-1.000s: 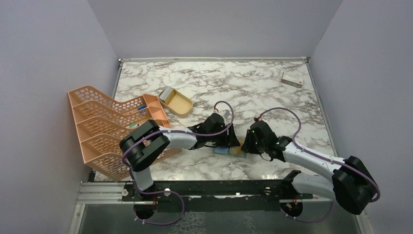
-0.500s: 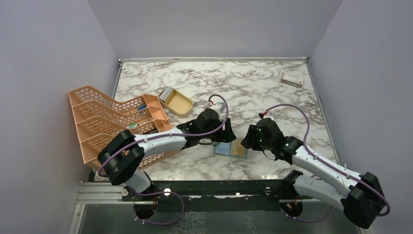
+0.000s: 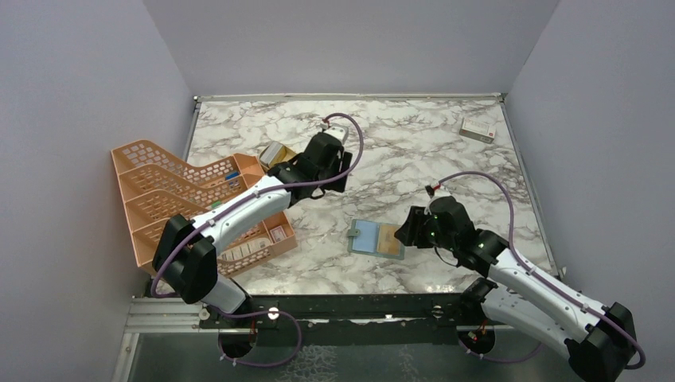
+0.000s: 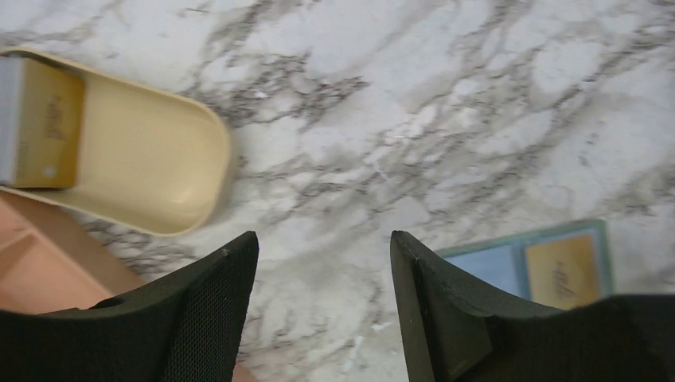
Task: Put the credit cards into the card holder
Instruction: Pick up the credit card from the storage box.
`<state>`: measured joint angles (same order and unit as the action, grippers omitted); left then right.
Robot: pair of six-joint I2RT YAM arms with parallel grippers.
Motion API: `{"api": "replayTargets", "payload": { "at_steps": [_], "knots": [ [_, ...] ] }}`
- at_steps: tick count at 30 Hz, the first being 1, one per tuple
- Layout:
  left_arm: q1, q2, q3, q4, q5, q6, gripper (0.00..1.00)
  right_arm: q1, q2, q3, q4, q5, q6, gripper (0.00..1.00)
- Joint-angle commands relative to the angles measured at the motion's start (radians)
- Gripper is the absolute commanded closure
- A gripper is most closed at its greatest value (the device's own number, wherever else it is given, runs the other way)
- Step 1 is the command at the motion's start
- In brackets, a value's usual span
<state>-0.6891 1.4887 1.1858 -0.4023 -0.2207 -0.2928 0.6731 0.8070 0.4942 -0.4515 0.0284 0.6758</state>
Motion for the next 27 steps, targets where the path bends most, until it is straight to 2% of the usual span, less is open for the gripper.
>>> {"api": "replayTargets", "payload": {
  "at_steps": [1,6,9,12,17,27],
  "knots": [
    [0.080,0.025,0.061,-0.087,-0.110,0.190,0.35,0.004,0.041,0.031,-0.004,-0.026,0.000,0.54],
    [0.153,0.105,0.118,-0.087,-0.174,0.266,0.31,0.005,0.121,0.049,0.012,-0.001,0.059,0.49],
    [0.192,0.150,0.148,-0.087,-0.184,0.296,0.30,0.005,0.189,0.079,0.006,0.020,0.088,0.36],
    [0.221,0.181,0.170,-0.085,-0.193,0.319,0.28,0.005,0.249,0.110,-0.007,0.040,0.125,0.32],
    [0.246,0.230,0.208,-0.081,-0.182,0.378,0.27,0.009,0.320,0.132,-0.020,0.057,0.186,0.15],
    [0.260,0.280,0.208,-0.111,-0.234,0.397,0.27,0.051,0.515,0.241,-0.111,0.152,0.239,0.11]
  ]
}}
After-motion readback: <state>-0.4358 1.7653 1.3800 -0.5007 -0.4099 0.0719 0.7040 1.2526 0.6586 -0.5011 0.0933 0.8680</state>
